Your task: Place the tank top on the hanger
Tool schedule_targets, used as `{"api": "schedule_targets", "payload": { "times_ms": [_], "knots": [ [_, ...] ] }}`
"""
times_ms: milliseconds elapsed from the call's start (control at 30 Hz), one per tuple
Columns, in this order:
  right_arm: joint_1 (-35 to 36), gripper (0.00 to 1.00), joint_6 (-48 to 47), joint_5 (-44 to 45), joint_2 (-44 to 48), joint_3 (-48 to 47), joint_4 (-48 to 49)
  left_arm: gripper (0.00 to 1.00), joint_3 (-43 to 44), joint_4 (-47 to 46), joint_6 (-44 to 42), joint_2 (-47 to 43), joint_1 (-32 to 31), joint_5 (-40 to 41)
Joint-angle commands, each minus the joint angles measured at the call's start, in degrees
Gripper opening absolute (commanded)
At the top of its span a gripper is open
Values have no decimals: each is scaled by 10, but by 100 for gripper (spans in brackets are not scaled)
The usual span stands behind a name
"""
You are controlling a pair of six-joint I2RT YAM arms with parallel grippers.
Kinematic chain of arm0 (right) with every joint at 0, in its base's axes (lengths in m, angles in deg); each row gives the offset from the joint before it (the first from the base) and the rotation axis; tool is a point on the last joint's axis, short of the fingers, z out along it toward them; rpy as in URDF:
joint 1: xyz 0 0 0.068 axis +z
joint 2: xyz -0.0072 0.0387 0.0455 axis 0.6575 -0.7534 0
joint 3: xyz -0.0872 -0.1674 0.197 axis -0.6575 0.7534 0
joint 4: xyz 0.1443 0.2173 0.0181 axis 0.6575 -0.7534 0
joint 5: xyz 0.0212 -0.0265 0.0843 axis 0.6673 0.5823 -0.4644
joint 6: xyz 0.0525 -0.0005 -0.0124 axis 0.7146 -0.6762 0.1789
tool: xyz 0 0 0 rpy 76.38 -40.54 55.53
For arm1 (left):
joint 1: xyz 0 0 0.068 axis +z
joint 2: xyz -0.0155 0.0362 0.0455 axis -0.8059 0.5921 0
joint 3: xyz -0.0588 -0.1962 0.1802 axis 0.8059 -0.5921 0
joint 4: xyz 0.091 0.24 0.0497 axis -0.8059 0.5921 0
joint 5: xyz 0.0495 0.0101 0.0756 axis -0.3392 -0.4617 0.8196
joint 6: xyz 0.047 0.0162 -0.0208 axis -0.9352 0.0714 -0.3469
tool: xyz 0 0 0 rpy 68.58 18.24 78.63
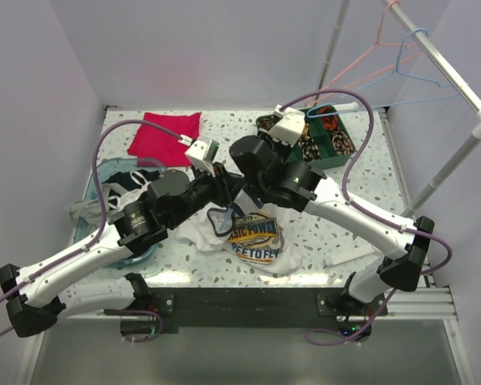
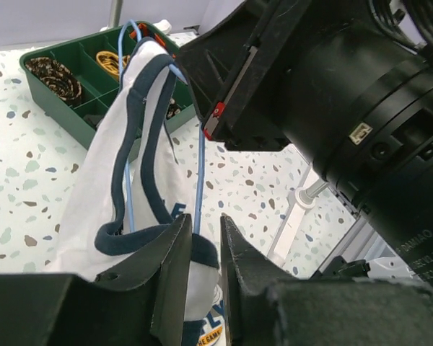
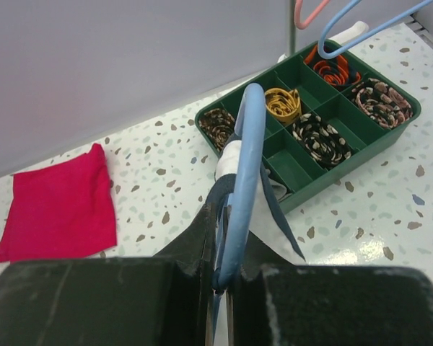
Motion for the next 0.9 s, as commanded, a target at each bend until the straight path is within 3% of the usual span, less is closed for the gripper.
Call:
{"api": "schedule_targets", "payload": {
  "times_ms": [0,100,233,367,533,867],
  "knots": [
    [-5,0,-8,-2,11,-26,15,35,35,-27,-22,4,3,-17],
    [-7,0,-10,-7,12,-25,14,42,45,-5,-36,-6,3,-11],
    [-9,0,-9,-20,12,-28,15,43,79,74,-65,-18,3,5],
    [-13,0,-11,-26,11,-31,14,49,54,138,-90,-47,3,2],
    [-16,0,-14,-29,11,-28,15,58,-10,125,-79,-87,3,-63],
    [-17,0,-12,-34,7,-34,10,68,-27,79,-96,-55,-4,-34]
  ]
}}
